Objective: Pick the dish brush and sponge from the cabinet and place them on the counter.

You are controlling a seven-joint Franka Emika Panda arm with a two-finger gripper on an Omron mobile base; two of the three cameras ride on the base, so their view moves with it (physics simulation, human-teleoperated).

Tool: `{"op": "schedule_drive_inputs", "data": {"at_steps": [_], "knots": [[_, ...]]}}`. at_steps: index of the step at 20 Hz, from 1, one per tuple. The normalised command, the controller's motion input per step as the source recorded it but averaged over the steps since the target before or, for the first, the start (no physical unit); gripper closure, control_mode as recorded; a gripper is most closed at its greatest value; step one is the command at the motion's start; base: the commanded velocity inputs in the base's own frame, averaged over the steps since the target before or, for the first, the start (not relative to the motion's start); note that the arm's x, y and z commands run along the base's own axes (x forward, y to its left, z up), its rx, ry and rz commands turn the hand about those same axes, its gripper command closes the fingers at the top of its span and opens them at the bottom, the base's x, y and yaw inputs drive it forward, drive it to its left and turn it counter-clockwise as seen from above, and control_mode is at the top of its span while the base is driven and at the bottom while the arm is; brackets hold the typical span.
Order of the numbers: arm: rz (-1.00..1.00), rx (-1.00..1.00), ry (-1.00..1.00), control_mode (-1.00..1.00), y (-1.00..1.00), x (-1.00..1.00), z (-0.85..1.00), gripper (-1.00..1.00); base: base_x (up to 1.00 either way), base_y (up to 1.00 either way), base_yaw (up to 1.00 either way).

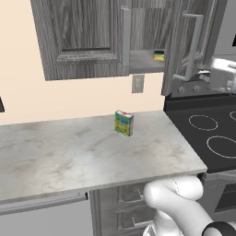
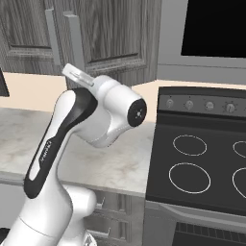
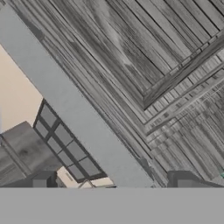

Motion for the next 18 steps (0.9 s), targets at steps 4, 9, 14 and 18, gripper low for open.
{"op": "schedule_drive_inputs", "data": {"at_steps": [4,9,14,18], "knots": [[0.02,0.0,-0.04,-1.0,0.02,-0.51,0.1,-1.0,0.0,0.0,0.0],[0.0,-0.01,-0.03,-1.0,0.32,-0.47,0.09,-1.0,0.0,0.0,0.0],[0.0,-0.05,0.0,-1.0,0.54,-0.35,0.11,-1.0,0.0,0.0,0.0],[0.0,-0.13,0.0,-1.0,0.57,-0.34,0.12,-1.0,0.0,0.0,0.0]]}}
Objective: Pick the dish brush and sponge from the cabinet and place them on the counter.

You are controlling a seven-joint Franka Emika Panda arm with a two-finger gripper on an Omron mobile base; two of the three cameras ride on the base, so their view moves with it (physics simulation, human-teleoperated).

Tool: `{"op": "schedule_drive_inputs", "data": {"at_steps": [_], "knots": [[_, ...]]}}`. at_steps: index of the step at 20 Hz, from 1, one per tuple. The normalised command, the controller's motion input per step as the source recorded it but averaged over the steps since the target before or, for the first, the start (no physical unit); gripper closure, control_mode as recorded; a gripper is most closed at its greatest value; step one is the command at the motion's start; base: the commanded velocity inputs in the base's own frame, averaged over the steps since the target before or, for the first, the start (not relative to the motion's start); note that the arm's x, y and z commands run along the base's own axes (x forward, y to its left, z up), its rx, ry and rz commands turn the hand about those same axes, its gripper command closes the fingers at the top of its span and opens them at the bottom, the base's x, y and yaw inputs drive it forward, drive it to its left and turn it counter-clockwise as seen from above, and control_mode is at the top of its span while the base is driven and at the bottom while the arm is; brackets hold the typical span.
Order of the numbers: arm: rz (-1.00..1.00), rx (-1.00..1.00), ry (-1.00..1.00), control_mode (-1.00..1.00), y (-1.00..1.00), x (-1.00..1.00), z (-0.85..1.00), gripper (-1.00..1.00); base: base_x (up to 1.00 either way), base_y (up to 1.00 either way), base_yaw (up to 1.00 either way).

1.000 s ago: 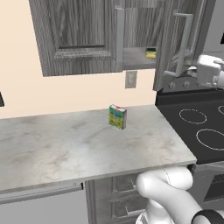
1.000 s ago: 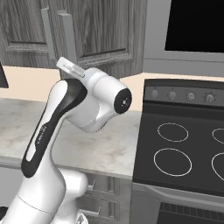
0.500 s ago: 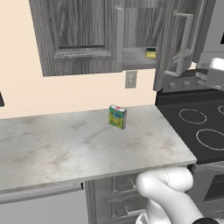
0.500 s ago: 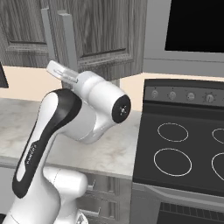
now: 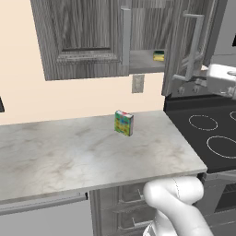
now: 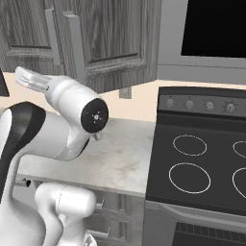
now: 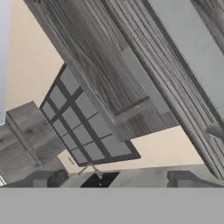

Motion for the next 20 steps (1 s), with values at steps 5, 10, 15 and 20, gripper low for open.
{"op": "schedule_drive_inputs", "data": {"at_steps": [5,10,15,20], "knots": [[-0.09,-0.21,0.0,-1.0,0.41,-0.39,0.03,-1.0,0.0,0.0,0.0],[-0.21,-0.24,0.0,-1.0,0.33,-0.22,0.02,-1.0,0.0,0.0,0.0],[-0.22,-0.22,0.04,-1.0,0.48,0.0,0.07,-1.0,0.0,0.0,0.0],[-0.21,-0.21,0.03,-1.0,0.45,0.0,0.09,-1.0,0.0,0.0,0.0]]}}
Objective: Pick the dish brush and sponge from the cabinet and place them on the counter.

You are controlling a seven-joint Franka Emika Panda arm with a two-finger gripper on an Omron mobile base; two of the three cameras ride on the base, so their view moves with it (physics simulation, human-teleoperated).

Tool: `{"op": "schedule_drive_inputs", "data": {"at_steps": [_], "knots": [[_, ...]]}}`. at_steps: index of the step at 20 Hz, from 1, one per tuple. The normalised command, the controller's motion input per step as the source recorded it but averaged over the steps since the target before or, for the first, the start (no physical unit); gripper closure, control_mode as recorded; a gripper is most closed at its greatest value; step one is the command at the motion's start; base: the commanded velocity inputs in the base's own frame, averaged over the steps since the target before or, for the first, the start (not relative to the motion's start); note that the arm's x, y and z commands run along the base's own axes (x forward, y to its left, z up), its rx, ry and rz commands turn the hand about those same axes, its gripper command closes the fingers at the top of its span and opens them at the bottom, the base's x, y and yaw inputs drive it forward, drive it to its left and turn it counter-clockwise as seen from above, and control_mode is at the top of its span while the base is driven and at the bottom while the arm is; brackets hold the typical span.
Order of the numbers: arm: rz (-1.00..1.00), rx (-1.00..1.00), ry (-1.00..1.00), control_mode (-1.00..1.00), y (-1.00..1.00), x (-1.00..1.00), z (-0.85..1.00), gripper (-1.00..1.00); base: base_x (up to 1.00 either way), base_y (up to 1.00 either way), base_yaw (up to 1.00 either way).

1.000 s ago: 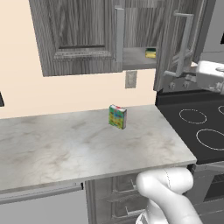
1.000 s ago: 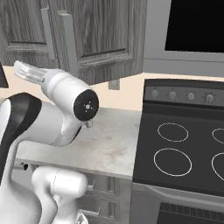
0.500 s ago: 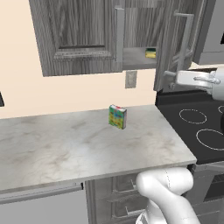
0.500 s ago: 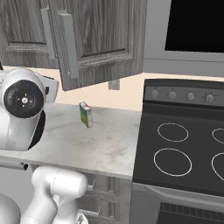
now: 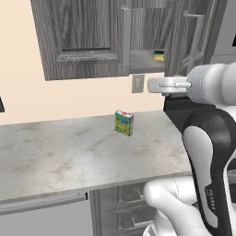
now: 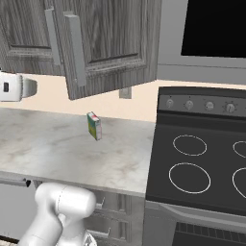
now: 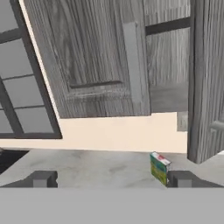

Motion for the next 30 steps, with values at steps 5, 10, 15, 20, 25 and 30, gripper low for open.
{"op": "schedule_drive_inputs", "data": {"at_steps": [5,10,15,20,25,30], "knots": [[-0.21,-0.21,0.03,-1.0,0.53,0.01,0.08,-1.0,0.0,0.0,0.0],[-0.19,-0.21,0.01,-1.0,0.48,0.11,0.07,-1.0,0.0,0.0,0.0],[-0.16,-0.2,0.02,-1.0,0.34,0.29,0.08,-1.0,0.0,0.0,0.0],[-0.19,-0.15,0.13,-1.0,0.04,0.31,0.09,-1.0,0.0,0.0,0.0],[-0.19,-0.12,0.17,-1.0,0.0,0.27,0.05,-1.0,0.0,0.0,0.0],[-0.16,-0.14,0.15,-1.0,0.0,0.29,0.02,-1.0,0.0,0.0,0.0]]}}
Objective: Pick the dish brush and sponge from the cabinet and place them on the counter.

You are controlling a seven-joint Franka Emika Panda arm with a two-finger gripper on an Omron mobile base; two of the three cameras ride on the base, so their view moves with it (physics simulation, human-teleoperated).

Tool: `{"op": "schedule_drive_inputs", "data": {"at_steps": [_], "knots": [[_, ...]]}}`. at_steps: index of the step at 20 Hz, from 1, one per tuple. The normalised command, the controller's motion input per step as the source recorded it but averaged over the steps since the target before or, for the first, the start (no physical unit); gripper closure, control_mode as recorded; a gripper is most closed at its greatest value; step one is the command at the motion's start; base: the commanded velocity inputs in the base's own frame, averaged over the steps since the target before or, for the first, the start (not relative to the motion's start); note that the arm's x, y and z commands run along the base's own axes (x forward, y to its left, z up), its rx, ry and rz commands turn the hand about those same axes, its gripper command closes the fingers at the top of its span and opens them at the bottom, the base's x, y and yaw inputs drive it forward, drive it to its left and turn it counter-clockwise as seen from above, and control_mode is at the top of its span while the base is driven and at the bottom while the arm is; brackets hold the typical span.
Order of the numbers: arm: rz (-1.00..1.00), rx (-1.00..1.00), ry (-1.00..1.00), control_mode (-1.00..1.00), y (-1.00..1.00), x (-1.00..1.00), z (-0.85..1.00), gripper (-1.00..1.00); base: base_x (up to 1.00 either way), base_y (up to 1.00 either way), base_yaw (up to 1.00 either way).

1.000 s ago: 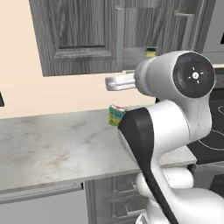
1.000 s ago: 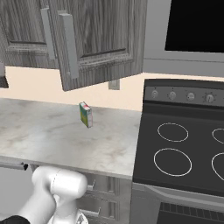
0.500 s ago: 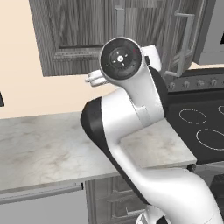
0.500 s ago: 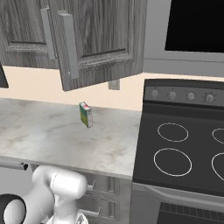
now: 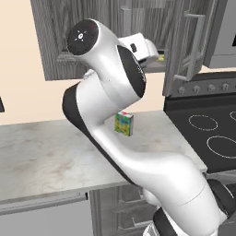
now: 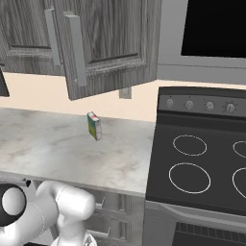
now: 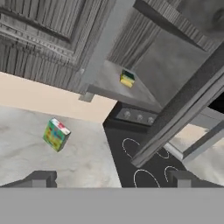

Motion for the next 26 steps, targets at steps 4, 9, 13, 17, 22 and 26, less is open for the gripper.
{"op": "schedule_drive_inputs", "data": {"at_steps": [4,9,13,17,22,26], "knots": [[-0.06,-0.23,0.01,-1.0,0.1,0.25,0.0,-1.0,0.0,0.0,0.0],[-0.08,-0.28,0.02,-1.0,0.0,0.23,0.0,-1.0,0.0,0.0,0.0],[-0.08,-0.27,0.05,-1.0,-0.07,0.19,0.0,-1.0,0.0,0.0,0.0],[-0.07,-0.21,0.02,-1.0,-0.08,0.07,0.0,-1.0,0.0,0.0,0.0],[-0.06,-0.14,0.01,-1.0,-0.17,0.0,0.0,-1.0,0.0,0.0,0.0],[-0.01,-0.02,0.0,-1.0,-0.27,0.0,0.0,-1.0,0.0,0.0,0.0]]}}
